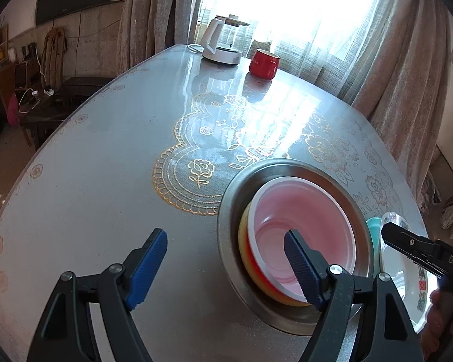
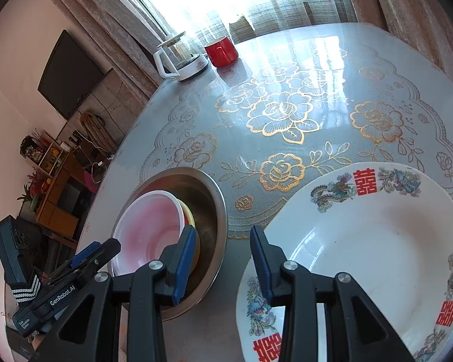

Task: Organize plates and bowls
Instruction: 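Open both grippers and move them to the steel bowl rim, then close both grippers on the steel bowl rim and lift the nested bowls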

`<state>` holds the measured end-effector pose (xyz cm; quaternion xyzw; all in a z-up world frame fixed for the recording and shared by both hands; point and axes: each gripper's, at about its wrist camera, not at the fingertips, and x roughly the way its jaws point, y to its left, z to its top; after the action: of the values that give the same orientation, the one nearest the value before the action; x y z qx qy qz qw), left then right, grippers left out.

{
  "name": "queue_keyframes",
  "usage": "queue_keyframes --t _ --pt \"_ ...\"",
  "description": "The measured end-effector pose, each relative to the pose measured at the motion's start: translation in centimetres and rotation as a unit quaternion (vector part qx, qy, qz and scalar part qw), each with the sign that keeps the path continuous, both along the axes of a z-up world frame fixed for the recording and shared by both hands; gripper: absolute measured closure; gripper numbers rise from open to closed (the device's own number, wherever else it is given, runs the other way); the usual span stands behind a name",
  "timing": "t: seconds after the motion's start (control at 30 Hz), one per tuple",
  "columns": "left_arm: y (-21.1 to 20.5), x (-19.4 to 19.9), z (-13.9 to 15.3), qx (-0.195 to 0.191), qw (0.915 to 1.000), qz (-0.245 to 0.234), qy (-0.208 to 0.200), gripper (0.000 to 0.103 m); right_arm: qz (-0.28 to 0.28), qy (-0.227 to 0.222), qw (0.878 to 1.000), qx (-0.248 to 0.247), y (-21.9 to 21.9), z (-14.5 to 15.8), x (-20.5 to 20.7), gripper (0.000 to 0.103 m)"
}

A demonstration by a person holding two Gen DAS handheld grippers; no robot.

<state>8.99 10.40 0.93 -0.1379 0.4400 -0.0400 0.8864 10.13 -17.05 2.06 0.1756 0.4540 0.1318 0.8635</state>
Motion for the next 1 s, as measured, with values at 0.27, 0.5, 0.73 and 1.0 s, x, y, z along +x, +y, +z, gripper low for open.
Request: queue_keyframes --t 0.27,0.5,0.73,1.0 --pt "3.0 -0.1 -1.7 -0.092 0.9952 0.016 0.029 0.031 0.007 0.004 1.0 -0.013 0.6 0.2 0.7 0.065" --pt "4.4 -1.5 -1.0 -0.14 0.9899 0.022 0.0 0.034 0.061 0.002 0.998 -0.03 3.3 0.5 0.5 0.065" --pt "4.0 -1.2 -0.9 -0.061 0.9978 0.025 0.011 0.034 0.124 -0.012 0.987 -0.098 8.1 0.2 0.1 0.065" --pt "3.0 -1.6 -1.5 -0.049 0.9986 0.002 0.017 0.034 0.118 -0.012 0.971 -0.208 10.0 -1.5 2.0 0.065"
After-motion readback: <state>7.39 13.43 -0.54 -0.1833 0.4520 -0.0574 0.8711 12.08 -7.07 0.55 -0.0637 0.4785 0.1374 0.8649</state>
